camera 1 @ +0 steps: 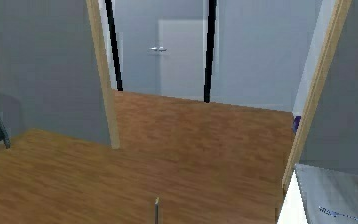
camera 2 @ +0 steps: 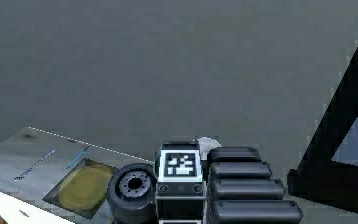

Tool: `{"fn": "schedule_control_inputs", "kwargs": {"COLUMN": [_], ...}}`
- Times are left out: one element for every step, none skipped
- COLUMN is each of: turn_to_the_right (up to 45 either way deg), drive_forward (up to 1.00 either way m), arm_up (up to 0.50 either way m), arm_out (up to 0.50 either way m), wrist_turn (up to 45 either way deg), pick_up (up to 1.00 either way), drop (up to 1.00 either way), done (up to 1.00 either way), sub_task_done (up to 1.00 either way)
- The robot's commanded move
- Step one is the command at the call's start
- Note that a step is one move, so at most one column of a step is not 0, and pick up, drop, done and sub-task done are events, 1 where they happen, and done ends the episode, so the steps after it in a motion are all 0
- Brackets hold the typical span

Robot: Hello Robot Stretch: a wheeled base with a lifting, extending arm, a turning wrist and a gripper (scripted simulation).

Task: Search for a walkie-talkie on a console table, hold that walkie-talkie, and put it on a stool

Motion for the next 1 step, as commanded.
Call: {"fn": "schedule_control_inputs", "kwargs": {"turn_to_the_right": [-45.0], "drive_forward": [0.0], "arm_up": [0.0], "arm_out": [0.0], "wrist_turn": [0.0], "pick_up": [0.0], "drop": [0.0], "done": [0.0], "sub_task_done": [0.0]}}
